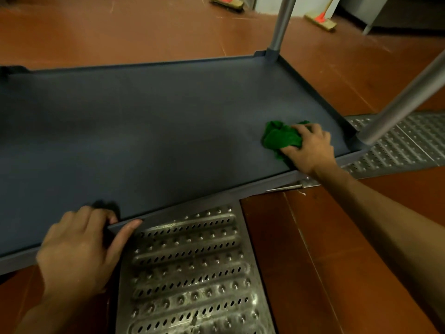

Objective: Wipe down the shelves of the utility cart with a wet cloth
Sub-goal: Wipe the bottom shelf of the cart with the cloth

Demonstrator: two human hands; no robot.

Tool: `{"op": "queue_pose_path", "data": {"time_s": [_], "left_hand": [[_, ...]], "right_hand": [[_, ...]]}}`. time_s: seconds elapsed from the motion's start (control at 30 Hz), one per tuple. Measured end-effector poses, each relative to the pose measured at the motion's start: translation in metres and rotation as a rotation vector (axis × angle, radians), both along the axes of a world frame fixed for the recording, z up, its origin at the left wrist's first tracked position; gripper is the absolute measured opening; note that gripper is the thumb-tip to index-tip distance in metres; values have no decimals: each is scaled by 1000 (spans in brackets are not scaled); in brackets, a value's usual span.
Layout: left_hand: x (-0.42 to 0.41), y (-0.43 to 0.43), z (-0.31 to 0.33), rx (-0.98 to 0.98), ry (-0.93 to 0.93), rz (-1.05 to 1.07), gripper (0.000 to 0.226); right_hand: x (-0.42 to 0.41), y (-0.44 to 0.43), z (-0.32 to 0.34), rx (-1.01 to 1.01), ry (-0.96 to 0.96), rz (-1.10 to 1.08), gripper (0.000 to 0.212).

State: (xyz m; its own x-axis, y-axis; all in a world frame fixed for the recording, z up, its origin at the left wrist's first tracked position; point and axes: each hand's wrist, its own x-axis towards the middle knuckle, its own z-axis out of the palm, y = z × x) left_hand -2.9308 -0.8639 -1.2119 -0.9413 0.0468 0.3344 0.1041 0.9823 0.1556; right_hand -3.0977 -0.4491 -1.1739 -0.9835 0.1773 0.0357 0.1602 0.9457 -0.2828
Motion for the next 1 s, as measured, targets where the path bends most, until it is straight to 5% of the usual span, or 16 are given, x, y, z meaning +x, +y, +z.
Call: {"op": "queue_pose_path", "data": {"time_s": [0.47,1.0], "left_hand": [[-56,142,-10,108,62,-273,42],[-63,149,-15,122,127,-228,38]], "right_hand": [[-21,45,9,105,-57,-142,62],[-99,52,2,107,-18,-316,56]]}}
